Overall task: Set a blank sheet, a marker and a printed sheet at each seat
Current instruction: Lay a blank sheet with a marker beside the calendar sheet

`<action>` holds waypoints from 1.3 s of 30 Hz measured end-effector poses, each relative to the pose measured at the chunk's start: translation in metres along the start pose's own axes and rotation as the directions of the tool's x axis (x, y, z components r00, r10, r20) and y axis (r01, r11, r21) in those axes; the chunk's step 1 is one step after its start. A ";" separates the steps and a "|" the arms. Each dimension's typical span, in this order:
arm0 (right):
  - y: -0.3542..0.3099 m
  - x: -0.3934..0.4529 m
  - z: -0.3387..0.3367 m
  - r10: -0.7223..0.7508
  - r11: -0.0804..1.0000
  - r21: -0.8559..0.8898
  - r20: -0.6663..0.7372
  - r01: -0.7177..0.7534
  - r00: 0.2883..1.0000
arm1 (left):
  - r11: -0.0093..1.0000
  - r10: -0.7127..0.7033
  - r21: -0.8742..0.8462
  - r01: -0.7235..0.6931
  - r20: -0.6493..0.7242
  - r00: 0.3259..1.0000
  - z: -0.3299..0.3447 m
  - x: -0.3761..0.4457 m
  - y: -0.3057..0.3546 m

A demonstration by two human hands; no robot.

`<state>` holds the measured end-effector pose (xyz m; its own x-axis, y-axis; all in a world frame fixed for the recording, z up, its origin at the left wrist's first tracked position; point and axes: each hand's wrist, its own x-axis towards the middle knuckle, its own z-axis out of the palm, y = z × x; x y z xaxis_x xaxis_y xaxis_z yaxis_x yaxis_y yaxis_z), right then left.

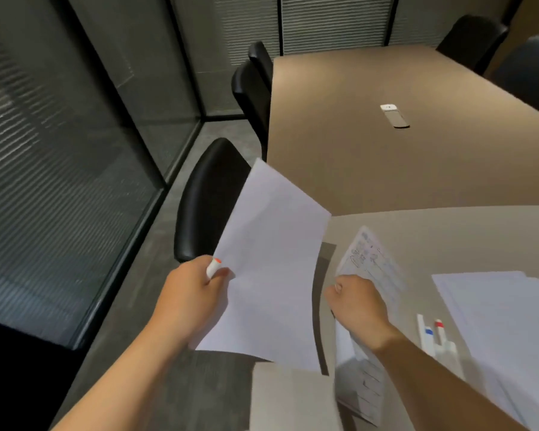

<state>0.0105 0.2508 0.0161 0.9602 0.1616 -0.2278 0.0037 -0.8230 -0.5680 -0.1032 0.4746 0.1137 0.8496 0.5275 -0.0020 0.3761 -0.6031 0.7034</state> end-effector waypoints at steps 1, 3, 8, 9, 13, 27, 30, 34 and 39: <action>-0.004 0.011 0.008 0.013 1.000 0.024 -0.016 -0.012 1.000 | 0.999 0.034 0.036 -0.034 0.013 0.999 -0.001 0.020 0.002; -0.010 0.029 0.018 0.036 0.996 0.086 -0.056 -0.031 0.998 | 0.993 0.069 0.089 -0.073 0.051 0.996 -0.002 0.056 0.003; -0.028 0.058 0.029 0.219 0.972 0.109 -0.130 -0.206 0.967 | 0.954 0.189 0.198 -0.225 0.185 0.964 -0.003 0.149 0.009; -0.031 0.060 0.029 0.245 0.967 0.102 -0.128 -0.233 0.961 | 0.947 0.203 0.211 -0.243 0.197 0.959 -0.002 0.164 0.010; -0.046 0.060 0.036 0.359 0.932 0.113 -0.163 -0.345 0.919 | 0.923 0.229 0.241 -0.300 0.281 0.932 0.009 0.220 0.013; -0.129 0.147 0.096 0.635 0.731 0.488 -0.233 -0.477 0.736 | 0.796 0.351 0.171 -0.581 0.653 0.672 0.070 0.432 -0.003; -0.138 0.153 0.097 0.649 0.721 0.498 -0.242 -0.482 0.721 | 0.740 0.377 0.174 -0.649 0.692 0.616 0.084 0.464 0.004; -0.122 0.141 0.117 0.658 0.752 0.093 -0.158 -0.652 0.736 | 0.706 0.403 0.122 -0.698 0.741 0.537 0.123 0.494 0.020; -0.105 0.144 0.149 0.702 0.712 0.009 -0.038 -0.702 0.712 | 0.656 0.417 0.101 -0.748 0.777 0.471 0.173 0.511 0.029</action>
<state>0.1064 0.4417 -0.0745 0.6965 -0.4831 -0.5306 -0.6737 -0.6947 -0.2519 0.4060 0.6229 0.0099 0.8445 -0.4681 -0.2602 -0.3511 -0.8507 0.3912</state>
